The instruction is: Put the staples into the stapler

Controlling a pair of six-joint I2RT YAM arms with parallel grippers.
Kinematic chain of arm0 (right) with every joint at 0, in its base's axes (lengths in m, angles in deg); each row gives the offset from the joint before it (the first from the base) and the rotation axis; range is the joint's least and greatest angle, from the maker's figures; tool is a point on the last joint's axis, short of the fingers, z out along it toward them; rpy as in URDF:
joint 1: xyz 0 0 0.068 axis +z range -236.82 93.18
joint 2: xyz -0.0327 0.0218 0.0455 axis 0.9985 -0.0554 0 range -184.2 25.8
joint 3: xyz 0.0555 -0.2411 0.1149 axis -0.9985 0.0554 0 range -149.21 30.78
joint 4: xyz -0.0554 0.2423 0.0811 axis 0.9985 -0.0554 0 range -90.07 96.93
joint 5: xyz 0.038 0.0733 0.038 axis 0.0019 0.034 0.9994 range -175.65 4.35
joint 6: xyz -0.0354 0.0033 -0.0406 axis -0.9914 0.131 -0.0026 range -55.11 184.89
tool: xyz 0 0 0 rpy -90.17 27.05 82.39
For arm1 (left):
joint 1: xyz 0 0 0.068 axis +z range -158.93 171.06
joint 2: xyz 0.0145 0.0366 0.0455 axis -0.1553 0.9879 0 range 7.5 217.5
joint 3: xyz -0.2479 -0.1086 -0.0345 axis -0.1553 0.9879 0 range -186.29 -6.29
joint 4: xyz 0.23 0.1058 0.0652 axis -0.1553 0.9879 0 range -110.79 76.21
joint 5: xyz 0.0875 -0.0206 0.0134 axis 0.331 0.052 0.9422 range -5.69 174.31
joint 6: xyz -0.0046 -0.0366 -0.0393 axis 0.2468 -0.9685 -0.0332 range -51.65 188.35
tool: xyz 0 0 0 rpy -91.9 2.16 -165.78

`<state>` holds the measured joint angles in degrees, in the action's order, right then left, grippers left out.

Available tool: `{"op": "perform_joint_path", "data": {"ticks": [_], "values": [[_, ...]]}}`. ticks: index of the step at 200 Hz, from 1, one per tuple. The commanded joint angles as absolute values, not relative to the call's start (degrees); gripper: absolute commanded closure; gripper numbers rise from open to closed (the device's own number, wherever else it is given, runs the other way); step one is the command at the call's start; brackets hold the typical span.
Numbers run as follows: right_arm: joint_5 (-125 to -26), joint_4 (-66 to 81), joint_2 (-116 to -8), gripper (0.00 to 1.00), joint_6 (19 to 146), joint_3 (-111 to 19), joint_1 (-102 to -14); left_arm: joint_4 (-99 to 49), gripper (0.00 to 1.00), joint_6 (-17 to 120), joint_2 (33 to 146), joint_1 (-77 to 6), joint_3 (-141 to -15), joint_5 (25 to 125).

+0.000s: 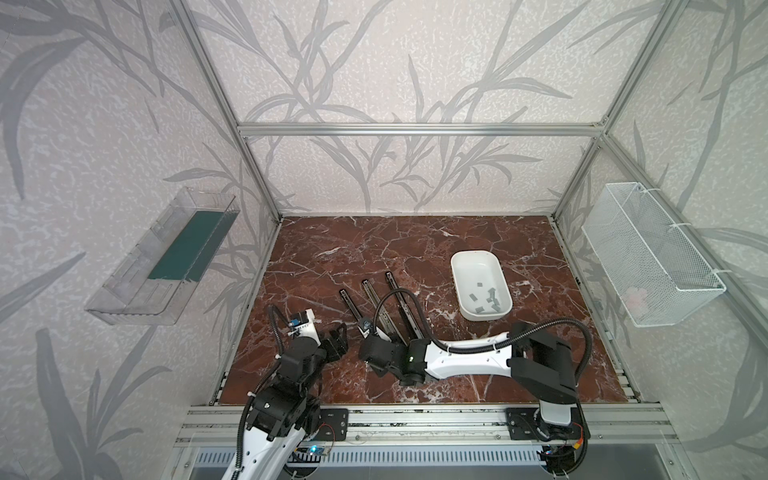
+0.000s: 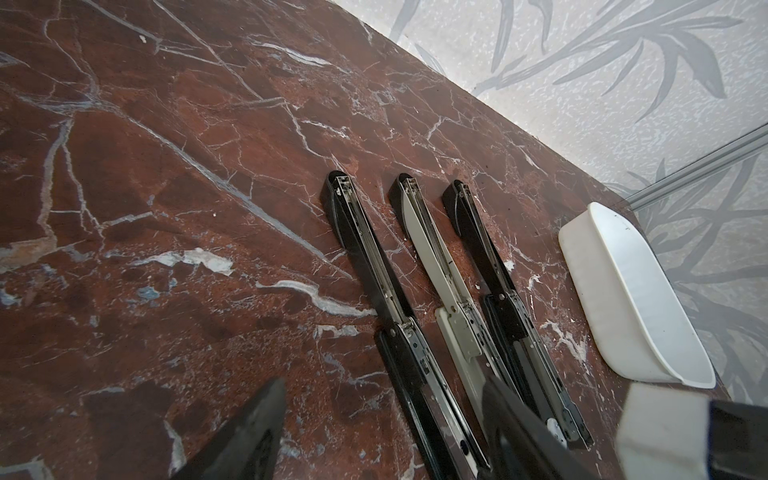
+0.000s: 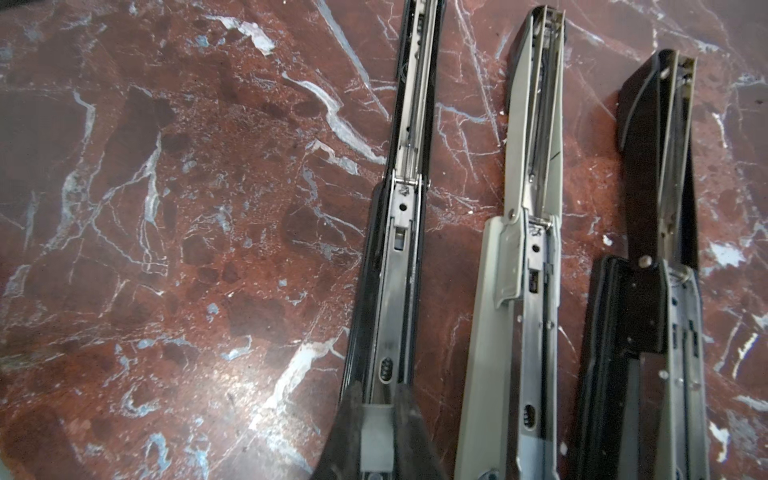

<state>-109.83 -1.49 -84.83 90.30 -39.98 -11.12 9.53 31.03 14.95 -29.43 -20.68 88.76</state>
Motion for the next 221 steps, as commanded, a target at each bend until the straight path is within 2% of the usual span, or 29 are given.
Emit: {"op": "perform_joint_path", "data": {"ticks": [1,221], "values": [[-111.56,-2.39,-82.92,0.92,89.68,-41.03,-11.28,9.77,0.24,30.20,14.17,-29.07,-20.00,90.13],[-110.16,-0.70,-84.02,0.92,90.65,-39.71,-12.12,10.14,0.24,30.09,13.37,-29.06,-19.90,90.37]]}}
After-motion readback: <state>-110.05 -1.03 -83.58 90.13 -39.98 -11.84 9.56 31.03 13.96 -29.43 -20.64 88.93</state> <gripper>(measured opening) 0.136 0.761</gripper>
